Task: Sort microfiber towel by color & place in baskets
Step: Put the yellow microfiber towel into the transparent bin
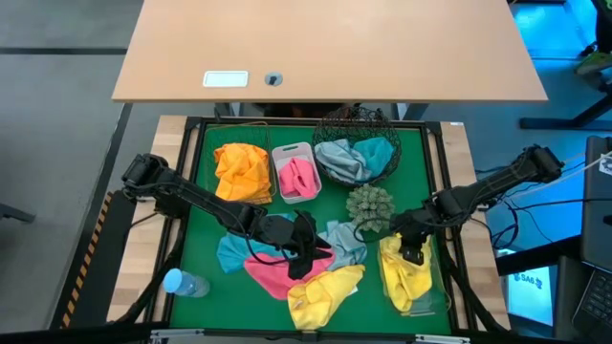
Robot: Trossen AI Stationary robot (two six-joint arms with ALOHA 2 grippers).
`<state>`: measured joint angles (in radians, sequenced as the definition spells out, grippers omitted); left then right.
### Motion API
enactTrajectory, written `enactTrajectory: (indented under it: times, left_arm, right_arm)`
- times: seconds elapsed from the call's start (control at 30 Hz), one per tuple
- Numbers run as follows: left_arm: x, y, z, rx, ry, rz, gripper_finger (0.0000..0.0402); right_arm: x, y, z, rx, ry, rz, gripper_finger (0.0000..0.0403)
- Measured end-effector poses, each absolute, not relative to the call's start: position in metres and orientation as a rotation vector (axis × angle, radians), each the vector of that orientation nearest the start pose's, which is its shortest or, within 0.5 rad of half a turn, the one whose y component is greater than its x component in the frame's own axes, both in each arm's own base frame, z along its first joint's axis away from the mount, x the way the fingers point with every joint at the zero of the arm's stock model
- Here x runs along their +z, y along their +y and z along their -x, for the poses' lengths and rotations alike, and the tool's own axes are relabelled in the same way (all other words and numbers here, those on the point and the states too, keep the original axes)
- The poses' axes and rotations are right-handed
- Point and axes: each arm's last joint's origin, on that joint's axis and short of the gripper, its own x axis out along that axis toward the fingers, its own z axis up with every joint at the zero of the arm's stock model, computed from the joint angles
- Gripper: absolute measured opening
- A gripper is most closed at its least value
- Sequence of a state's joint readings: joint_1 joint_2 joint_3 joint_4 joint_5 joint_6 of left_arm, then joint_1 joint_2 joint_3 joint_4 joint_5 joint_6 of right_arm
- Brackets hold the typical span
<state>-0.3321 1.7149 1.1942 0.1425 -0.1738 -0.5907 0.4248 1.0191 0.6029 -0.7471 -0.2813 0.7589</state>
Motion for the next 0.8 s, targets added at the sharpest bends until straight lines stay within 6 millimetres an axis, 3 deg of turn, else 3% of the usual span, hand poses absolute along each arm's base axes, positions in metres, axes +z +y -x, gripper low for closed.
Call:
enactTrajectory:
  times: [0.47,0.8]
  left_arm:
    - [0.2594,-0.1223,-0.3701,-0.054,0.398,0.436,0.0115]
    - [0.2593,-0.1223,-0.3701,-0.054,0.398,0.435,0.0115]
  right_arm:
    - [0.2008,0.0823,-0.1554,0.274,1.318,-0.625,0.0134]
    - [0.2014,0.0833,-0.1549,0.303,1.339,-0.657,0.0082]
